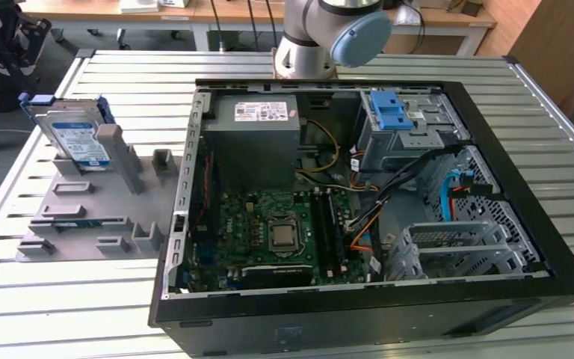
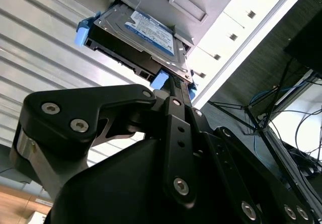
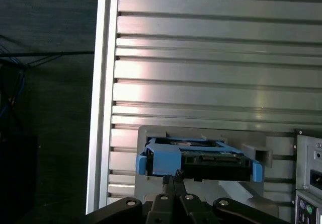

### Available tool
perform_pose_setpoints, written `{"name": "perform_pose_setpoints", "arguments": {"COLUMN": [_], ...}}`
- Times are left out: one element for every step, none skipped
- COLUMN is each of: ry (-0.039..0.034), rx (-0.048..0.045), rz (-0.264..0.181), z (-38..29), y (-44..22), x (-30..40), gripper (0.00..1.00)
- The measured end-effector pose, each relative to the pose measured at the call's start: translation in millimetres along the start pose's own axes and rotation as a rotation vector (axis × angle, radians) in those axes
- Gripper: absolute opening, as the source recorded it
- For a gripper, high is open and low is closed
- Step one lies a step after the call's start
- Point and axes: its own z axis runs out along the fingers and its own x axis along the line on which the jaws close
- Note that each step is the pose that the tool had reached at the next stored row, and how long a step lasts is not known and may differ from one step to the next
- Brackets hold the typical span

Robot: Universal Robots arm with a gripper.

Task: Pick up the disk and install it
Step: 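Pick up the disk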

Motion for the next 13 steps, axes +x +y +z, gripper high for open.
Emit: {"name": "perform_pose_setpoints", "arguments": {"ry": [0.0000, 0.0000, 0.0000, 0.0000, 0.0000, 0.0000, 0.0000, 0.0000, 0.0001, 0.0002, 0.0003, 0.0005, 0.0006], "rx": [0.0000, 0.0000, 0.0000, 0.0000, 0.0000, 0.0000, 0.0000, 0.0000, 0.0000, 0.0001, 0.0001, 0.0002, 0.0002], "rz": [0.000, 0.000, 0.000, 0.000, 0.000, 0.000, -0.001, -0.001, -0.004, -0.006, -0.010, -0.013, -0.017], "z": [0.0, 0.0, 0.0, 0.0, 0.0, 0.0, 0.0, 0.0, 0.0, 0.0, 0.0, 0.0, 0.0], "y": [0.0, 0.0, 0.0, 0.0, 0.0, 0.0, 0.0, 0.0, 0.0, 0.0, 0.0, 0.0, 0.0], "x": [0.0, 0.0, 0.0, 0.0, 0.0, 0.0, 0.0, 0.0, 0.0, 0.0, 0.0, 0.0, 0.0], "gripper": [0.11, 0.11, 0.11, 0.11, 0.11, 0.11, 0.11, 0.11, 0.11, 0.11, 0.11, 0.11, 0.11]}}
